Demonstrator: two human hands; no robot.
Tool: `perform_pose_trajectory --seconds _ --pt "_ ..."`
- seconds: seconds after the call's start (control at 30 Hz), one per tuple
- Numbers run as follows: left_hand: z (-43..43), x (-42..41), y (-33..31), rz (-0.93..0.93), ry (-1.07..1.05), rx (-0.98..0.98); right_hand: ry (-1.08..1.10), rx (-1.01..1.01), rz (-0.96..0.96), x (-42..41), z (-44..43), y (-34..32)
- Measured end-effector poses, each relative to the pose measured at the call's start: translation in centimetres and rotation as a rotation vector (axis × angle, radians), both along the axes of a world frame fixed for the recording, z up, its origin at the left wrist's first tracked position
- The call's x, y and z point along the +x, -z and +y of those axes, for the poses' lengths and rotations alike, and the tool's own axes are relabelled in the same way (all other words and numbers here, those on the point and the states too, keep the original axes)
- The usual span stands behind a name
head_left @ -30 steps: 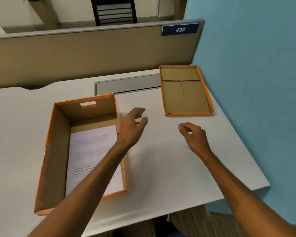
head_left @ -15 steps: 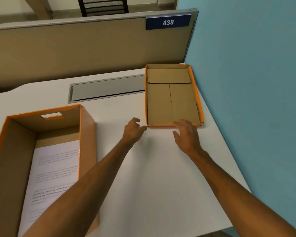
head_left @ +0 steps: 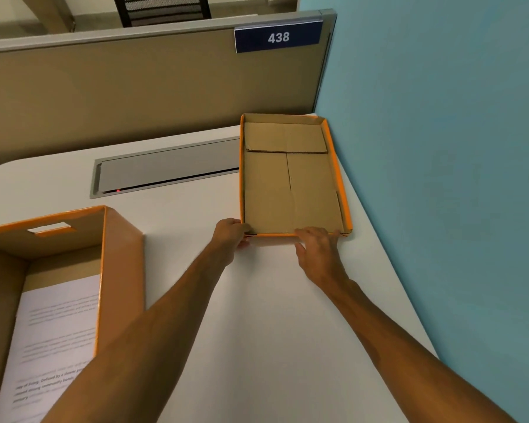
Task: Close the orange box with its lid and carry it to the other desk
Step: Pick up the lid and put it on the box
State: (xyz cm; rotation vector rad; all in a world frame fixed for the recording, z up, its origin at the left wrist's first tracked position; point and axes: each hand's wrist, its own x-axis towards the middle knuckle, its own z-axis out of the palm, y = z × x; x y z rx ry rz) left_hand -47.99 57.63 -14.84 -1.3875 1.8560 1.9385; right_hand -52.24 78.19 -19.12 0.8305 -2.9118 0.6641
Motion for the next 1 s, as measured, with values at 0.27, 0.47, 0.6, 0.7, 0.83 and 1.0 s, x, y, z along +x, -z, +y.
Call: perform_pose_trajectory --seconds 0.27,0.47,0.6,0.7,0.83,1.0 --pt "0.0 0.5 -2.6 0.146 -0.063 0.326 0.227 -0.443 -0.178 -2.9 3.0 -2.0" --pt "-0.7 2.7 -4.1 0.201 -0.084 0.394 0.618 -0.689 -0.555 -5.2 5.6 -4.4" --pt "-1.7 4.6 -5.3 0.235 -0.109 0.406 0.552 -1.129 -1.061 -4.3 5.9 -6.4" --pt "-2.7 6.5 -6.5 0.255 -0.089 0.397 0.476 -1.18 -1.14 -3.0 5.6 -7.1" --pt "-4.2 9.7 -8.3 0.3 -0.086 0.371 0.43 -1.165 -1.146 -0.8 4.2 -8.2" --pt "-6.7 14.4 -10.2 0.335 -0.084 0.328 0.345 -1.154 -1.142 2.6 1.5 -11.3"
